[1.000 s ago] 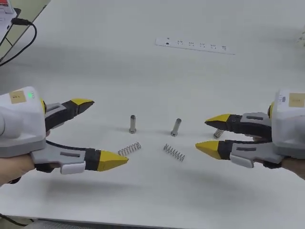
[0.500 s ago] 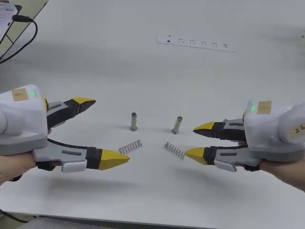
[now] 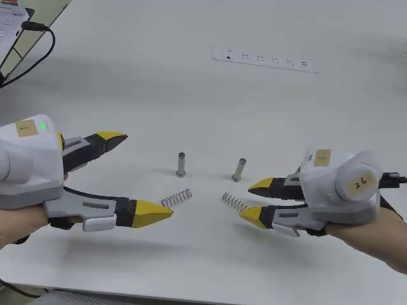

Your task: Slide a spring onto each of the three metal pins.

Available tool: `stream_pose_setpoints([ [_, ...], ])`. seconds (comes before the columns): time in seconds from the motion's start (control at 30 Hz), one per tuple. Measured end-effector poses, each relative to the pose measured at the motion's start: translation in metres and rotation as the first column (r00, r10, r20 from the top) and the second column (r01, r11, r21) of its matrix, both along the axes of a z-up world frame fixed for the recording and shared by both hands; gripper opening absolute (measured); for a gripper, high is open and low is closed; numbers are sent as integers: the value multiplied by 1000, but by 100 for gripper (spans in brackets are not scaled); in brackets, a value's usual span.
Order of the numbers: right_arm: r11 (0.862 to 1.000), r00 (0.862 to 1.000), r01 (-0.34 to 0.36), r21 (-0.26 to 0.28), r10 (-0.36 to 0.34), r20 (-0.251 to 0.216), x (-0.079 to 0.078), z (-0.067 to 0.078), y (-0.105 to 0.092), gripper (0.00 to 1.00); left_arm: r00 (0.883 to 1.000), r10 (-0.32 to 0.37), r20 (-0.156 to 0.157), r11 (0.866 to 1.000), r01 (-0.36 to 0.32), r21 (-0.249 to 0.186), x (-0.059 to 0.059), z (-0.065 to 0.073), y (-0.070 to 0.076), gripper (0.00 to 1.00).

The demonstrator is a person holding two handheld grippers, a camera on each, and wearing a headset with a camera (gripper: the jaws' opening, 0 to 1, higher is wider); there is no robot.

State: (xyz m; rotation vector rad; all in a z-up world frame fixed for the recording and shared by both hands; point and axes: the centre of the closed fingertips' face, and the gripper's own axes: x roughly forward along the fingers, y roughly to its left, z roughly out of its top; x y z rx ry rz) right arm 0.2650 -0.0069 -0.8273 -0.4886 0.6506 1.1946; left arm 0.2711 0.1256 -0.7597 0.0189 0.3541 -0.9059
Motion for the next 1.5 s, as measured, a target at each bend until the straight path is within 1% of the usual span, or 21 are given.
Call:
stream_pose_setpoints([
  [0.13, 1000, 1000, 1, -31, -1, -10, 1, -10, 0, 24, 1000, -5, 0, 1000, 5, 3, 0, 0, -2, 96],
  [0.2, 999, 1000, 0, -33, -1, -18, 0, -12, 1, 24, 1000, -8, 1, 1000, 8, 3, 0, 0, -3, 96],
  [0.37, 999, 1000, -4, -40, 3, -18, 0, -14, 5, 22, 1000, -19, -2, 1000, 19, 6, -2, 0, -6, 94],
  [0.6, 998, 1000, 2, -56, -3, -26, 2, -17, 4, 20, 1000, -9, -7, 1000, 9, 2, -3, 1, -3, 93],
  [0.67, 998, 1000, -1, -59, -1, -27, 1, -18, 5, 19, 1000, -8, -6, 1000, 8, -5, -3, 2, -3, 93],
  [0.8, 998, 1000, -2, -64, 1, -24, 1, -20, 5, 18, 1000, -7, -7, 1000, 7, -5, -3, 2, -3, 92],
  [0.9, 998, 1000, -3, -68, 1, -24, 1, -21, 5, 17, 1000, -11, -14, 1000, 10, -18, -4, 2, -4, 92],
  [1.0, 997, 1000, -2, -73, 0, -24, 1, -21, 4, 16, 1000, -12, -8, 1000, 12, -14, -4, 2, -4, 92],
  [1.07, 997, 1000, -1, -74, -1, -26, 1, -22, 4, 15, 1000, -12, -13, 1000, 12, -17, -4, 2, -4, 91],
  [1.13, 997, 1000, -4, -80, 2, -18, 2, -22, 3, 14, 1000, -13, -13, 1000, 13, -16, -4, 2, -4, 91],
  [1.27, 996, 1000, 0, -85, -2, -23, 2, -24, 3, 13, 1000, -17, -20, 1000, 16, -19, -5, 1, -4, 90],
  [1.3, 996, 1000, 1, -87, -3, -23, 3, -25, 3, 13, 1000, -19, -20, 1000, 19, -22, -5, 2, -4, 89],
  [1.37, 996, 1000, 1, -91, -3, -22, 3, -26, 3, 12, 999, -28, -27, 999, 27, -44, -7, 3, -6, 88],
  [1.47, 995, 1000, -5, -97, 4, -13, 4, -27, 4, 11, 1000, -25, -17, 999, 24, -28, -7, 2, -4, 89],
  [1.5, 995, 1000, -5, -97, 4, -12, 4, -27, 4, 10, 1000, -22, -21, 999, 21, -28, -7, 1, -4, 89],
])
